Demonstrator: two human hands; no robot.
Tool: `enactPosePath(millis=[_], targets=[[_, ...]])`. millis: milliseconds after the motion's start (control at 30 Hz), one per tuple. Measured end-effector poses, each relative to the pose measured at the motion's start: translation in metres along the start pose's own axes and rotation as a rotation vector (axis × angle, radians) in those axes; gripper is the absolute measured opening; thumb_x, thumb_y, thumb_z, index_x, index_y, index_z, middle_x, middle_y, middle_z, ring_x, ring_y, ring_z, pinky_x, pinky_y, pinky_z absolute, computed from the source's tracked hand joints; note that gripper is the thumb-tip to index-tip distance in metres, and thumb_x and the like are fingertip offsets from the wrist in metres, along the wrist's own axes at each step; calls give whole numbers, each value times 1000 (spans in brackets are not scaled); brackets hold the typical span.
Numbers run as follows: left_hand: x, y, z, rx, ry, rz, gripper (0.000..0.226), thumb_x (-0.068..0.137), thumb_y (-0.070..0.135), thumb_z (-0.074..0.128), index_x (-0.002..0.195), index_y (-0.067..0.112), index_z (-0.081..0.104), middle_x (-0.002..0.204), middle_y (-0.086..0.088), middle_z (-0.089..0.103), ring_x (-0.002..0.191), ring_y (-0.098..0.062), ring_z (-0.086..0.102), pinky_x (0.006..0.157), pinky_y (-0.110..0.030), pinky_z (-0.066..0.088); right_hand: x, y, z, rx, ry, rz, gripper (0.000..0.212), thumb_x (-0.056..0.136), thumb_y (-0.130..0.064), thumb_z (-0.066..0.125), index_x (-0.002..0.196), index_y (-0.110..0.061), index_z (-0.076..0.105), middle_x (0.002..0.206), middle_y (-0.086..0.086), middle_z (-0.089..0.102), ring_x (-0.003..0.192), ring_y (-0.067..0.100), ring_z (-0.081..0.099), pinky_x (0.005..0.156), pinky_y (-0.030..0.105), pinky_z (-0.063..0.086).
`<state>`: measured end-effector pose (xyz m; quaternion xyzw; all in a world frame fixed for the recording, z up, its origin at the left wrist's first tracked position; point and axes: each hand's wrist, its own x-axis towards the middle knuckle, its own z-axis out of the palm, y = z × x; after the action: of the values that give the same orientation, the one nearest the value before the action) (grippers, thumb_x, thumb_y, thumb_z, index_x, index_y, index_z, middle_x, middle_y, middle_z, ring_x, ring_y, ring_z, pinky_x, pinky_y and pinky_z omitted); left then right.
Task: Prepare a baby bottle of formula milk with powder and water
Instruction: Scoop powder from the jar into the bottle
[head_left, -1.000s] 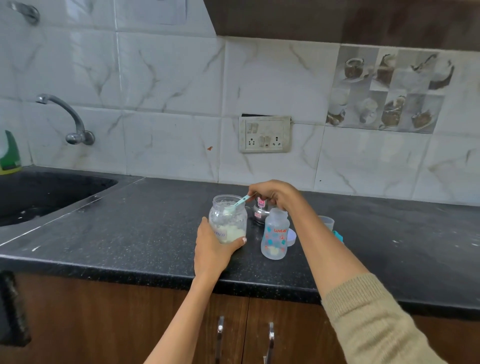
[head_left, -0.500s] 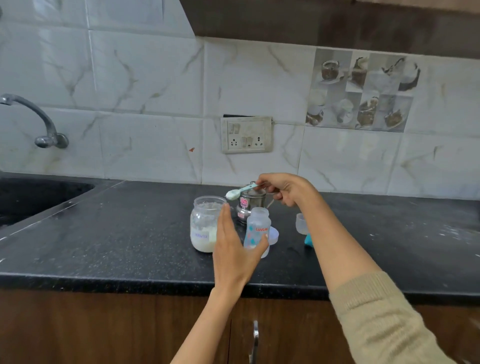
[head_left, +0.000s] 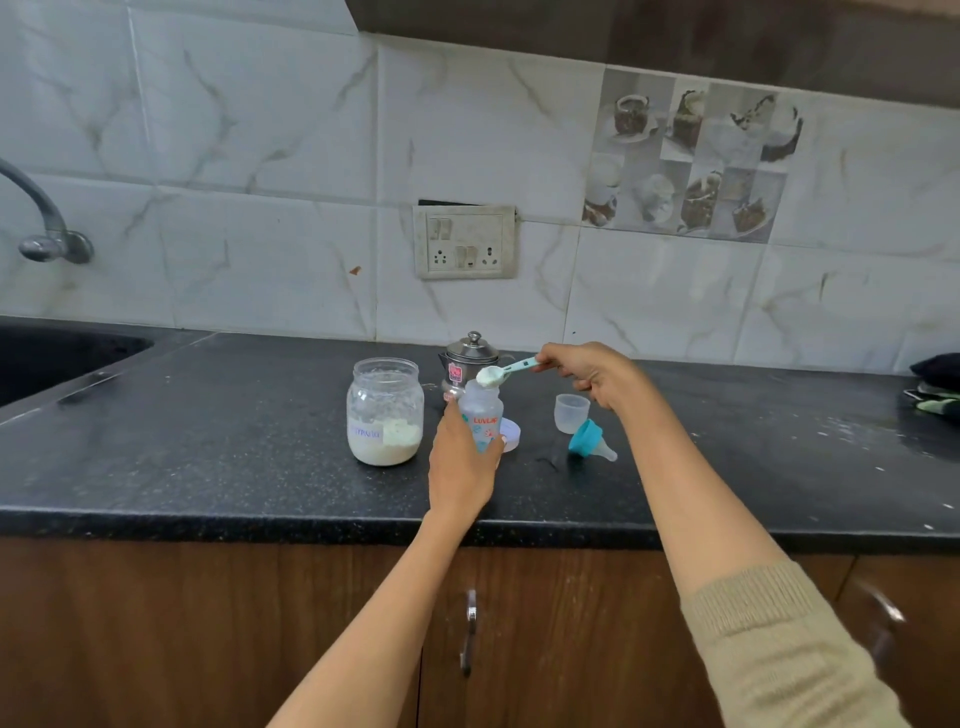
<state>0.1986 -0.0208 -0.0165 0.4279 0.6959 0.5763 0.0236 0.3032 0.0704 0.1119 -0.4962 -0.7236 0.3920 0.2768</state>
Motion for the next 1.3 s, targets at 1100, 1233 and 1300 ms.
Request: enactPosePath(millis=[1100,1233,1300], targets=[[6,-20,12,-19,6,48,66,86,21,66,142,21,30,134,0,51,122,-17,51,98,-34,45,-41,33,25,-834,543,-1109,32,61,-5,86,88,-20,76,65,0,48,61,12,31,55,24,26],[6,-20,12,-18,4,51,67,86,22,65,143,20,30,136,-1,49,123,-18,50,99,-34,44,-42,35,23,-852,558,-1143,36,61,1,83,90,-19,76,66,1,48,62,13,29,56,23,25],[5,-20,12,-18,4,53,67,86,23,65,143,20,29,137,-1,49,124,-18,49,100,-35,44,-41,37,22,-842,558,-1132,36,62,2,83,91,-20,75,66,1,47,62,13,29,56,24,25]])
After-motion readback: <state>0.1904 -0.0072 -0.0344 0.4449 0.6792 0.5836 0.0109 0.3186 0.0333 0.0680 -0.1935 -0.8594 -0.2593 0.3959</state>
